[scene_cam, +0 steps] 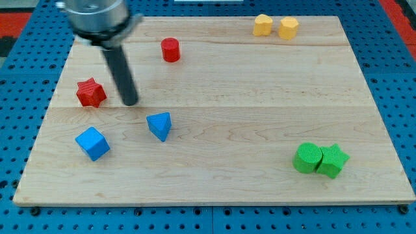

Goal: Move the red blocks at the center

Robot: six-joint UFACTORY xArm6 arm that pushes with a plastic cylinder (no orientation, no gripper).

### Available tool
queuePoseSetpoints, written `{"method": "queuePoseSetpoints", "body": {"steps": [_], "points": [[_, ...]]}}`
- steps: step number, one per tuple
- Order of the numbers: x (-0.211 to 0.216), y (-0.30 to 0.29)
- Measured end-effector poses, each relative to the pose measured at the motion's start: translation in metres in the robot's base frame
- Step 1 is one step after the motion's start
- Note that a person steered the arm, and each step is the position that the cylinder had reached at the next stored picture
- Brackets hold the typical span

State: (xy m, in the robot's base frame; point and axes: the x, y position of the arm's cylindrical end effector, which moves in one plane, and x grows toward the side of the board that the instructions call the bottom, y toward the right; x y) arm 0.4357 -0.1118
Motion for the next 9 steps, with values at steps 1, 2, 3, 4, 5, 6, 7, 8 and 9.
{"method": "queuePoseSetpoints", "body": {"steps": [1,2,3,4,5,6,7,8,9], "points": [[0.015,0.047],[0.059,0.015],[0.052,0.009],[0.025,0.030],[0.024,0.025],[0.017,0.023],[0.015,0.051],[0.020,0.068],[0.020,0.070]]}}
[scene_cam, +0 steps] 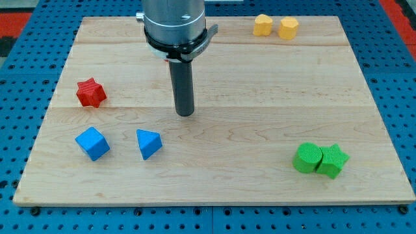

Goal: Move the red blocks at the center

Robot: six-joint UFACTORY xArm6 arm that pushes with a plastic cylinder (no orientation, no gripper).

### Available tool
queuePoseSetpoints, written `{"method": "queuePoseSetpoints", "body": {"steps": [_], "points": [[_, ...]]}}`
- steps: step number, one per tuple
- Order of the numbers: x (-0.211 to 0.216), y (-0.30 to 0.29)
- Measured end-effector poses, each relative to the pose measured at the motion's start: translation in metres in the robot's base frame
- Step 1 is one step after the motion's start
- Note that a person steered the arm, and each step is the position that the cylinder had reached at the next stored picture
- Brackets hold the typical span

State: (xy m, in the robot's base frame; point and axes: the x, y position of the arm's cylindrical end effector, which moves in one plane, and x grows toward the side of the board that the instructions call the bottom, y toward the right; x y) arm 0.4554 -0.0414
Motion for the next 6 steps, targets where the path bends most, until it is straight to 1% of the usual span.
{"method": "queuePoseSetpoints", "body": {"steps": [1,2,3,4,5,6], "points": [[0.000,0.009],[-0.015,0.033],[-0.064,0.066],[-0.120,0.044],[-0.190,0.022],[-0.190,-0.043]]}}
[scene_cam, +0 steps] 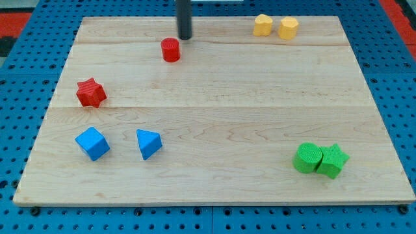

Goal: Move the red blocks at the center

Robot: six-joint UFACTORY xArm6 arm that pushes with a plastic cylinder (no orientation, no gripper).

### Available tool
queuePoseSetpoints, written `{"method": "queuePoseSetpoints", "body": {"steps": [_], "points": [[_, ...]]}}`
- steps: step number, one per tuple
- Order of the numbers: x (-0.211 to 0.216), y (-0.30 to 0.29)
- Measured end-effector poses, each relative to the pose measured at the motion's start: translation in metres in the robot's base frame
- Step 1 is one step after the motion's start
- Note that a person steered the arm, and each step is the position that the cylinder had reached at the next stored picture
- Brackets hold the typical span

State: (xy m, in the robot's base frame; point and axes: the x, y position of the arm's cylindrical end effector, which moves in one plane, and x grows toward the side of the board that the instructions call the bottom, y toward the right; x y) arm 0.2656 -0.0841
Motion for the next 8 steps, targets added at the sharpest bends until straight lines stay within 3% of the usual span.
{"method": "queuePoseSetpoints", "body": {"steps": [1,2,3,4,5,6,8], "points": [[0.049,-0.003],[0.093,0.064],[0.068,0.047],[0.066,-0.051],[0.107,-0.155],[0.166,-0.156],[0.118,-0.014]]}}
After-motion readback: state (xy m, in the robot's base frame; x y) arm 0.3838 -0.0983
